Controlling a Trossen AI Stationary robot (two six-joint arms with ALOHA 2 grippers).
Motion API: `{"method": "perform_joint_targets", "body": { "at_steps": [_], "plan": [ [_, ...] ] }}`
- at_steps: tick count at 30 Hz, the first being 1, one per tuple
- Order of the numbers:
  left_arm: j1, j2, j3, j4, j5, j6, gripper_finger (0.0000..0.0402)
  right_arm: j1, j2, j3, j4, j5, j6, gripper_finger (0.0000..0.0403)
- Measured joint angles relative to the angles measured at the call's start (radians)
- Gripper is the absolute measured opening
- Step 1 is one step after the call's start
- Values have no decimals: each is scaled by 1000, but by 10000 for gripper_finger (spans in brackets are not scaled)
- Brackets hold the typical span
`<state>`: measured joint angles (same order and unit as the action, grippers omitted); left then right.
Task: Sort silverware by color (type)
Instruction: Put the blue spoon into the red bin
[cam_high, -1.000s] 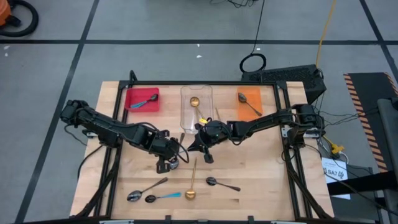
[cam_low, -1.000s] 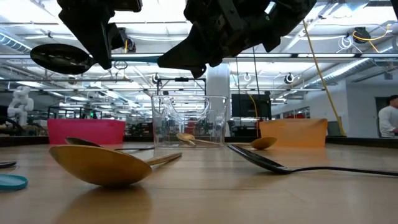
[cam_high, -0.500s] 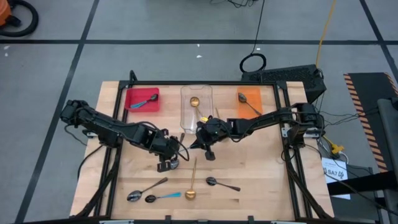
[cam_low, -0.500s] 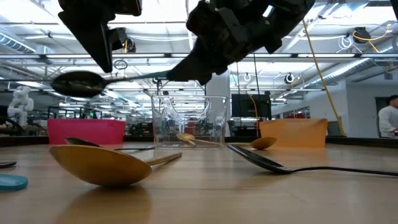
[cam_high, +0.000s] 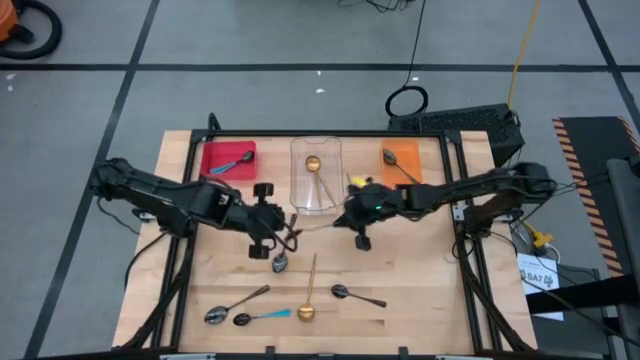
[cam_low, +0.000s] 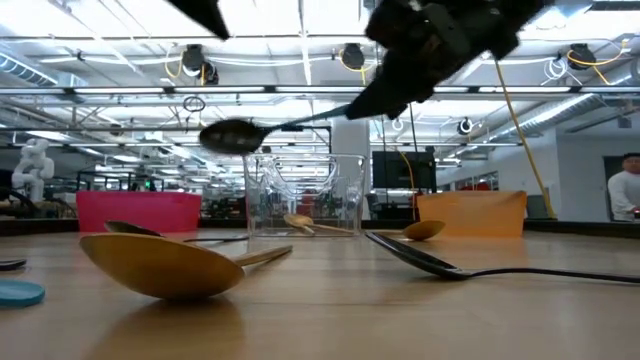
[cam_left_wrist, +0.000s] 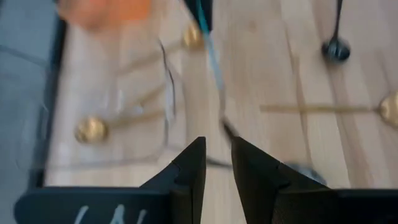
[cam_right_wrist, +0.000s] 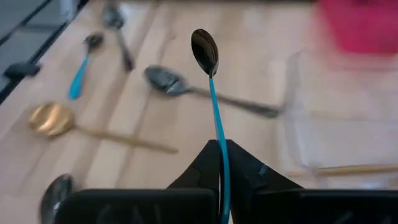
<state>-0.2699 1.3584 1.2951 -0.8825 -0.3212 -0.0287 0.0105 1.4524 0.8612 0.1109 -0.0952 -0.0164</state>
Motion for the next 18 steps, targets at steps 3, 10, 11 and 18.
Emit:
{"method": "perform_joint_targets", "body": {
  "at_steps": [3, 10, 11, 18],
  "plan": [
    [2, -22, 1, 68, -4, 74, 85, 11, -84, -114, 180, 49, 8, 2],
    [2, -38, -2, 149, -1, 204, 85, 35, -169, -307, 557, 210, -46, 2],
    [2, -39, -10, 158, 1, 205, 85, 37, -175, -318, 580, 231, -55, 2],
    [3, -117, -159, 321, 4, 168, 85, 37, -192, -333, 602, 286, -92, 2]
  ]
}}
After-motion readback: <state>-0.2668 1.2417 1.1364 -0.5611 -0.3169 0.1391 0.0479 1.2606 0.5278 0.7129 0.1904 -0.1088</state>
